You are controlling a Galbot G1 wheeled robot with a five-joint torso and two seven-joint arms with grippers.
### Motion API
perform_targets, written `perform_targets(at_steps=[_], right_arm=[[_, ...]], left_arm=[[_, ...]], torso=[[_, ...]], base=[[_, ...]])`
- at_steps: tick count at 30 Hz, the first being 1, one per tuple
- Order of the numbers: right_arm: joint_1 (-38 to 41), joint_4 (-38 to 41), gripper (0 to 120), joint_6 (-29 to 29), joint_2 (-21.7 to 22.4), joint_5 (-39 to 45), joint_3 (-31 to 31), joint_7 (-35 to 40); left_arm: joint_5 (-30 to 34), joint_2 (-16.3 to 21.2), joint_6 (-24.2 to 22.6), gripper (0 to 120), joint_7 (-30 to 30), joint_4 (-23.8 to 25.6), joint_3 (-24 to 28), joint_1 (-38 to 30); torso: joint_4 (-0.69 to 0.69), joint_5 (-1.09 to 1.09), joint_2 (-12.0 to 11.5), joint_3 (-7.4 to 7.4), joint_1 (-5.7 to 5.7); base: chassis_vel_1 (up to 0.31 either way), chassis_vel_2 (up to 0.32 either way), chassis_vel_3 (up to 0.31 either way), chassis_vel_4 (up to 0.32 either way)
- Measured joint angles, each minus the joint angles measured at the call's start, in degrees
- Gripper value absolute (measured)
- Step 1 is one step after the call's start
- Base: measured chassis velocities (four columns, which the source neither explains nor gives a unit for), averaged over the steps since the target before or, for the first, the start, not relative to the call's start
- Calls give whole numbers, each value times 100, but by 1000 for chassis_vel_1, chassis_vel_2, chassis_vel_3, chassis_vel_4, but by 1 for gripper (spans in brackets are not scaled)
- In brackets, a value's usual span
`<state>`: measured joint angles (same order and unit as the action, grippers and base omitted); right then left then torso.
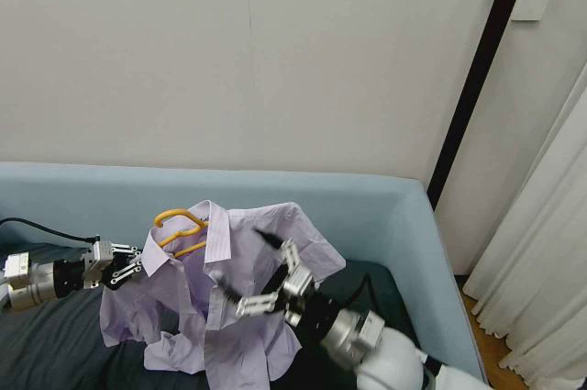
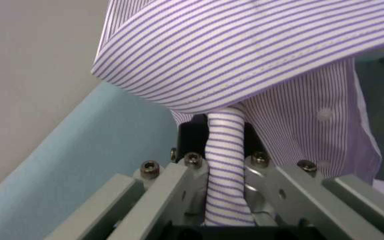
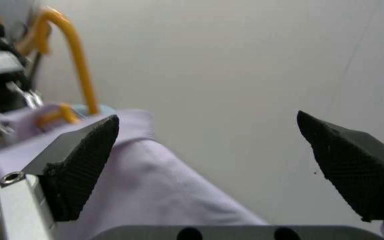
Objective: Pick up the clothes from the sofa and hang them on the clothes hanger.
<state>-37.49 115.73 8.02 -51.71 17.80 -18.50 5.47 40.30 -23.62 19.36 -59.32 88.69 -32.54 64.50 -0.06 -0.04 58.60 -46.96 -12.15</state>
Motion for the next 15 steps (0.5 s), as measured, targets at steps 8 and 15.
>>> perform_targets(at_steps=[8,15], right_arm=[[57,-229,100,-520,622,-1,125,-1125],[188,-467,100,-800,651,373,116,-2354]], left_arm=[[-384,85,32,1,-440,-50,247,-159],[-452,84,30,1,-782,44,303,-297]], torso=[[-2,-1,0,0,0],[-1,0,0,0,0]], base=[[0,0,0,0],[0,0,0,0]])
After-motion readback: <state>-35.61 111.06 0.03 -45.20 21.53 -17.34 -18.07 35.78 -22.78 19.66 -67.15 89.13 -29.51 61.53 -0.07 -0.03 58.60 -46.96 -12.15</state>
